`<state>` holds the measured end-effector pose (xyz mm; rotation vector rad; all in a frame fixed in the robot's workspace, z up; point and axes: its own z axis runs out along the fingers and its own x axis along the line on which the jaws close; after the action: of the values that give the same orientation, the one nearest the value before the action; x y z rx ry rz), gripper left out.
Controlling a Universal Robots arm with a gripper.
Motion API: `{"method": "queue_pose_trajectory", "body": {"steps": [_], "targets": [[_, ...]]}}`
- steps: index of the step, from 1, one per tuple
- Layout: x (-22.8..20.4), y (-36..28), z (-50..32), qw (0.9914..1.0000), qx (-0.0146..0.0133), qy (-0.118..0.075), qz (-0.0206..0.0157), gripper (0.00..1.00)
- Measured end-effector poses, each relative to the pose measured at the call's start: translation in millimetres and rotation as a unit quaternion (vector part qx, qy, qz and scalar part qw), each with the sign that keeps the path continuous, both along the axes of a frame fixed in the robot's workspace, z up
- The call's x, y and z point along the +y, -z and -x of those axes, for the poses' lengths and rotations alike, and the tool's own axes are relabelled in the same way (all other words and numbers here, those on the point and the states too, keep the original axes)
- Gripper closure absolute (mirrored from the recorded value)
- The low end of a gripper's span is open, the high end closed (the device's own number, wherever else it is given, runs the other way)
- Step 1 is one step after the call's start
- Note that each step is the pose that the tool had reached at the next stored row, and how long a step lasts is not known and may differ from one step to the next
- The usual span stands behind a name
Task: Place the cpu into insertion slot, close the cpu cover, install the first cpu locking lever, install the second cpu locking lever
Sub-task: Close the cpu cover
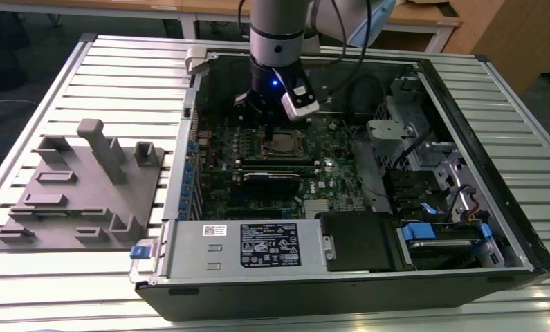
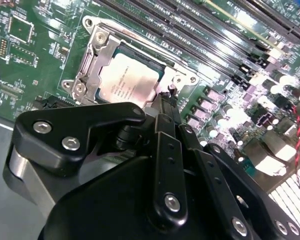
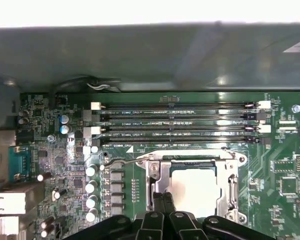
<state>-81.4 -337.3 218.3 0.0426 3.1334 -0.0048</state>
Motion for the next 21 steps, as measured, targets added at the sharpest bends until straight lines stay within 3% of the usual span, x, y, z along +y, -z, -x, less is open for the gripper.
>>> {"method": "queue_pose_trajectory", "body": {"steps": [7, 17, 21], "targets": [[0.0, -0.4, -2.1, 1.00000, 0.0000, 0.000, 0.0000, 0.89], [0.0, 0.1, -26.4, 1.00000, 0.0000, 0.000, 0.0000, 0.89], [-0.1, 0.2, -32.6, 1.00000, 0.0000, 0.000, 0.0000, 0.89]]}}
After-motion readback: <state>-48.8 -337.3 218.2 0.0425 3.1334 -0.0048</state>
